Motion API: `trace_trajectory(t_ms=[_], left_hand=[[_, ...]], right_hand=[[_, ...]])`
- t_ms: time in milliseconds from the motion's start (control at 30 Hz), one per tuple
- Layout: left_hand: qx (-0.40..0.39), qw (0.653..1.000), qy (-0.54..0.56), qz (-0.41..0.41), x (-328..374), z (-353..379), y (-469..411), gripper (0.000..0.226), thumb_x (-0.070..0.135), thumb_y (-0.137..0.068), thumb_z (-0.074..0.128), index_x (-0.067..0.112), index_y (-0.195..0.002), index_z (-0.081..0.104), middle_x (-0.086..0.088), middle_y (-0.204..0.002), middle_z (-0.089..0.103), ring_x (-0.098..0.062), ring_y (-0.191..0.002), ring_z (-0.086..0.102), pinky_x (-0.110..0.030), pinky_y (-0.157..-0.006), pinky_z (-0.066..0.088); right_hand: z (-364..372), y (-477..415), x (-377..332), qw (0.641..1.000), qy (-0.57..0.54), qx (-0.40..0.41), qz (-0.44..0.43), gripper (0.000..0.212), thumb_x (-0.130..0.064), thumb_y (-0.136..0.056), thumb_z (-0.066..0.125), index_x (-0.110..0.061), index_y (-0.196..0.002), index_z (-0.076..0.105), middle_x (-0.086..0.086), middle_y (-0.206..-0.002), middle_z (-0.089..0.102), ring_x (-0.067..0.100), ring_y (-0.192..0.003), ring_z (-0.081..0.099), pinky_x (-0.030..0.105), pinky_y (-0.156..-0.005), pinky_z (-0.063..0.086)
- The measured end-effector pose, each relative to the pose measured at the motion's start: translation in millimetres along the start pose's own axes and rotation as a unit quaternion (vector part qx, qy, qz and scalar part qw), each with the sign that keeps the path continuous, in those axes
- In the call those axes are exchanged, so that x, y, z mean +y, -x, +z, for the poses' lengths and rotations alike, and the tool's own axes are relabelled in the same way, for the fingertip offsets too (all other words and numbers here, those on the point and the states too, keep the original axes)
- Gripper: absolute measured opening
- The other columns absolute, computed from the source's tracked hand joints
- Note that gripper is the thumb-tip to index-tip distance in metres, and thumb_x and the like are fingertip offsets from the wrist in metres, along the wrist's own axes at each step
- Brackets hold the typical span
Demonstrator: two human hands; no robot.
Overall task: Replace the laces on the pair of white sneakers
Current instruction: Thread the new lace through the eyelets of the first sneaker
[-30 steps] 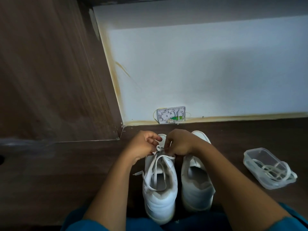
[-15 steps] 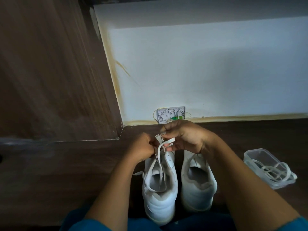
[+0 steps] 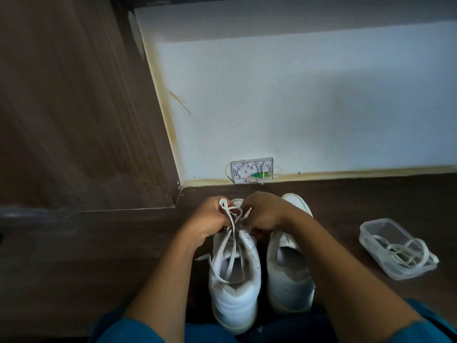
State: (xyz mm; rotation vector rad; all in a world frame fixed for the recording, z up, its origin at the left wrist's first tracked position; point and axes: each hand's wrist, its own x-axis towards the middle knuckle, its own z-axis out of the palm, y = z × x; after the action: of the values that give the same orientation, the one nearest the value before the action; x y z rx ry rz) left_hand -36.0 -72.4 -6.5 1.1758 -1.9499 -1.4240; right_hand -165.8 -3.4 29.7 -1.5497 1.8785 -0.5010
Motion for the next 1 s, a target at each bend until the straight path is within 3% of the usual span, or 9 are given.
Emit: trace_trajectory(t_ms=[67,167,400,500,633,733,833,900,1000], left_hand=[[0.002,1.0,-0.001,0.006,1,-1,2,0.031,-0.017,-0.074,0.06,0.012,-0.068,0.057,-0.005,-0.065,0.058,-0.014,-0.06,0.052,-0.023,-0.054,0.042],[0.004,1.0,-0.01,0.023,2,-1,2,0.032,-0.021,-0.071,0.061,0.011,-0.069,0.058,-0.006,-0.066,0.06,-0.013,-0.061,0.054,-0.022,-0.054,0.045],[-0.039,0.993,-0.075,0.078,2,0,-1,0.043,-0.025,-0.065,0.056,0.017,-0.056,0.062,0.002,-0.058,0.059,-0.011,-0.06,0.053,-0.025,-0.061,0.04],[-0.043,0.99,-0.096,0.092,3,0,1,0.042,-0.024,-0.065,0.052,0.017,-0.063,0.064,0.003,-0.062,0.061,-0.007,-0.062,0.055,-0.021,-0.062,0.042],[-0.023,0.981,-0.166,0.1,7,-2,4,0.037,-0.014,-0.069,0.055,0.018,-0.05,0.051,0.004,-0.05,0.049,-0.008,-0.053,0.044,-0.024,-0.054,0.034],[-0.027,0.985,-0.14,0.099,10,-2,8,0.044,-0.015,-0.07,0.057,0.023,-0.049,0.051,0.012,-0.041,0.05,0.003,-0.046,0.045,-0.016,-0.05,0.035],[-0.06,0.988,-0.095,0.101,10,-4,10,0.046,-0.02,-0.071,0.058,0.025,-0.057,0.057,0.013,-0.052,0.058,0.003,-0.054,0.053,-0.013,-0.057,0.041],[-0.08,0.99,-0.067,0.096,10,-6,12,0.045,-0.02,-0.071,0.059,0.025,-0.065,0.062,0.007,-0.065,0.062,-0.007,-0.065,0.056,-0.02,-0.067,0.045],[-0.095,0.99,-0.061,0.08,14,-12,17,0.03,-0.013,-0.074,0.059,0.016,-0.071,0.064,0.0,-0.068,0.058,-0.009,-0.064,0.051,-0.022,-0.063,0.042]], right_hand=[[2,0,-1,1.0,0.021,0.004,-0.008,0.013,0.0,-0.075,0.062,0.005,-0.084,0.069,0.018,-0.071,0.065,0.026,-0.057,0.064,0.033,-0.063,0.057],[4,-2,-2,0.996,0.081,0.037,-0.03,0.015,-0.004,-0.076,0.06,0.002,-0.084,0.071,0.018,-0.081,0.071,0.029,-0.071,0.069,0.036,-0.073,0.057],[3,-5,-1,0.988,0.117,0.076,-0.067,0.018,-0.007,-0.074,0.063,0.003,-0.088,0.067,0.02,-0.09,0.069,0.031,-0.08,0.066,0.034,-0.07,0.051],[7,-5,-3,0.979,0.152,0.096,-0.099,0.021,-0.014,-0.078,0.064,0.001,-0.093,0.064,0.015,-0.093,0.067,0.029,-0.085,0.062,0.033,-0.071,0.045],[0,-3,1,0.995,0.092,0.022,-0.044,0.016,-0.009,-0.08,0.062,0.004,-0.086,0.069,0.019,-0.084,0.071,0.021,-0.061,0.065,0.03,-0.067,0.054],[-5,2,4,0.999,0.032,0.0,-0.025,0.01,0.001,-0.074,0.066,0.005,-0.082,0.07,0.021,-0.078,0.07,0.017,-0.054,0.061,0.031,-0.065,0.056],[-2,4,3,0.997,0.067,0.015,-0.031,0.008,-0.004,-0.075,0.064,0.0,-0.078,0.069,0.017,-0.075,0.069,0.016,-0.054,0.058,0.031,-0.065,0.054],[-1,4,2,0.995,0.093,0.02,-0.027,0.01,-0.009,-0.076,0.061,-0.001,-0.076,0.068,0.016,-0.076,0.069,0.016,-0.057,0.058,0.025,-0.058,0.05],[0,5,-3,0.99,0.137,0.03,-0.027,0.017,-0.015,-0.079,0.058,-0.007,-0.065,0.06,0.015,-0.075,0.066,0.019,-0.066,0.06,0.022,-0.051,0.041]])
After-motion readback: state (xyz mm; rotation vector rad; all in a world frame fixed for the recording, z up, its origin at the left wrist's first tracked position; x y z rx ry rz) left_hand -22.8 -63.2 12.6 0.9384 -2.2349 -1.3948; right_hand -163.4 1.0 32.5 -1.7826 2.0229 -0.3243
